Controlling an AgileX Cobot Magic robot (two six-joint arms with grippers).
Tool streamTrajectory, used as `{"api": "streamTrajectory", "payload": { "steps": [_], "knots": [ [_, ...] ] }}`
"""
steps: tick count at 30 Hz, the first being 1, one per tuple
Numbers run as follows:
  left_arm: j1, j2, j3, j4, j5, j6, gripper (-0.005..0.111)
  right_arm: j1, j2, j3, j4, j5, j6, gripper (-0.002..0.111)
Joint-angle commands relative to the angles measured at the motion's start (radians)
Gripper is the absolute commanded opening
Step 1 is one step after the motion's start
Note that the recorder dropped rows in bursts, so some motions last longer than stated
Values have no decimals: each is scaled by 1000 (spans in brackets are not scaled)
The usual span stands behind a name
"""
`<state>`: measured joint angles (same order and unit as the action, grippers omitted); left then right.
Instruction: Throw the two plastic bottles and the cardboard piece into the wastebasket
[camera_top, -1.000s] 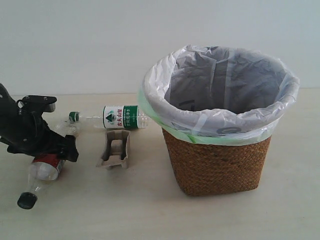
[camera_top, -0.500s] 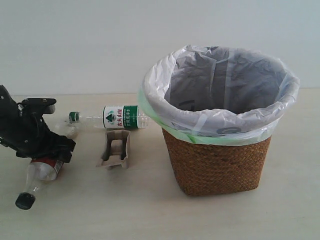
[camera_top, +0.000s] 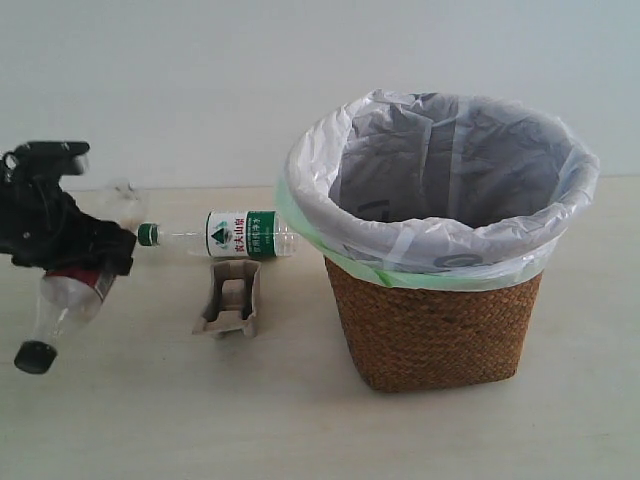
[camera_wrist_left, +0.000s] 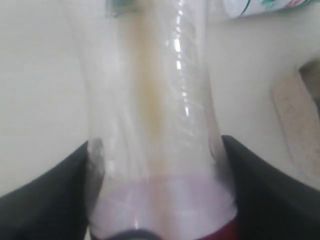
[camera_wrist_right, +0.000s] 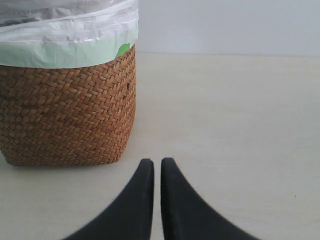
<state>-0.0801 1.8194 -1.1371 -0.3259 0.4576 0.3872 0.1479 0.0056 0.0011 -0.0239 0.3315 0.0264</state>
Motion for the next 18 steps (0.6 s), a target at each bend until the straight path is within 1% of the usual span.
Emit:
{"api": "streamTrajectory", "payload": {
  "steps": [1, 4, 5, 11, 13, 15, 18],
  "knots": [
    [0, -132, -31, 136, 21, -88, 4, 1, -6, -1, -8, -8, -3, 2],
    [0, -194, -105, 311, 115, -202, 4, 1, -6, -1, -8, -8, -3, 2],
    [0, -213, -147, 388, 168, -254, 4, 1, -6, -1, -8, -8, -3, 2],
    [0, -246, -357, 723, 443, -453, 4, 1, -6, -1, -8, -8, -3, 2],
    [0, -252, -408, 801, 495, -489, 4, 1, -6, -1, -8, -8, -3, 2],
    [0, -257, -448, 855, 530, -490, 4, 1, -6, -1, -8, -8, -3, 2],
    [0, -268, -469, 894, 537, -490, 4, 1, -6, -1, -8, -8, -3, 2]
  ]
}}
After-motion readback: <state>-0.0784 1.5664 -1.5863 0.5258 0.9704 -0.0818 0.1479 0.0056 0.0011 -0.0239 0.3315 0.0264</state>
